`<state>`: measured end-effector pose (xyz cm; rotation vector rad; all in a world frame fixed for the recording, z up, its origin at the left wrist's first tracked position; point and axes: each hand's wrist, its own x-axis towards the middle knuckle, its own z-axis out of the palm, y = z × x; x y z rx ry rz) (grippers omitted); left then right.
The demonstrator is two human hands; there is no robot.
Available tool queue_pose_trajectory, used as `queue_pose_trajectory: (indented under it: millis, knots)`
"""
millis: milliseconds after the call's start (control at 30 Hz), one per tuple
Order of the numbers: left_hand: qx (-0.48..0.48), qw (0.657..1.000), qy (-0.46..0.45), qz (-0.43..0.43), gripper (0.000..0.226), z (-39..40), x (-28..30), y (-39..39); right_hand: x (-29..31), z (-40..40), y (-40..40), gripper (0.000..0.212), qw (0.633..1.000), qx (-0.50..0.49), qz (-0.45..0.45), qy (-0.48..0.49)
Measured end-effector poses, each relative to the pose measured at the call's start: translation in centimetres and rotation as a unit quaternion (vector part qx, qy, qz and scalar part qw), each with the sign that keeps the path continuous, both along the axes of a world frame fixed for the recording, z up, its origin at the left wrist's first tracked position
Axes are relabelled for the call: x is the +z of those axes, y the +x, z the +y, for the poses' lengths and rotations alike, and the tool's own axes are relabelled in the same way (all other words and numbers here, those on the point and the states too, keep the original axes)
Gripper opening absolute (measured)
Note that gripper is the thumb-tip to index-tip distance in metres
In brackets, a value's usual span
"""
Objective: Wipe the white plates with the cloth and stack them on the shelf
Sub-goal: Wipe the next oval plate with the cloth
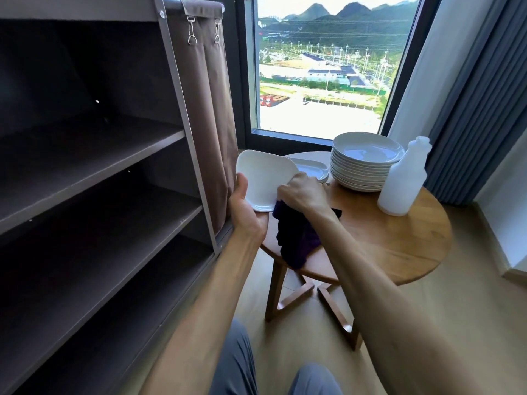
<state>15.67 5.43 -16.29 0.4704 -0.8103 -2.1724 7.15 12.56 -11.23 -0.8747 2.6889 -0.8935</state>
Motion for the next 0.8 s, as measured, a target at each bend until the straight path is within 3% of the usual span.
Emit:
queue_pose_trajectory:
  millis: [67, 200, 300, 367, 467, 600, 700, 800]
  knots:
    - [-0.021, 0.999, -0.001, -0.035, 0.058, 1.0, 0.6, 0.0, 1.1, -0.5, 0.8, 0.017, 0.998, 0.070, -0.006, -0.006]
    - [-0.038, 0.997, -0.008, -0.069, 0.063, 1.5, 0.2, -0.6, 2.4, -0.4, 2.8, 0.015, 0.980, 0.178, 0.032, -0.080]
    - [-0.016, 1.000, -0.005, -0.026, 0.062, -0.1, 0.1, 0.0, 1.4, 0.0, 2.7, 0.014, 0.961, 0.225, -0.040, -0.157]
    - [-0.003, 0.999, -0.015, -0.031, 0.064, -0.6, 0.1, 0.3, -0.1, -0.2, 2.5, 0.017, 0.955, 0.218, -0.073, -0.186]
    - [0.020, 0.999, -0.013, -0.045, 0.059, -0.7, -0.3, 0.2, -1.9, -1.4, 2.7, 0.045, 0.950, 0.141, -0.012, -0.278]
    - [0.040, 0.993, 0.005, -0.112, 0.060, -0.1, -0.4, -0.3, -0.5, -2.5, 2.9, 0.045, 0.904, 0.065, 0.051, -0.418]
    - [0.036, 0.991, 0.076, -0.108, 0.055, -0.1, -0.5, 0.0, 1.4, -2.8, 2.7, 0.045, 0.917, 0.156, 0.070, -0.361]
    - [0.046, 0.990, 0.121, -0.051, 0.058, -0.1, -0.6, 0.1, 2.3, -2.8, 1.9, 0.022, 0.968, 0.197, -0.042, -0.151]
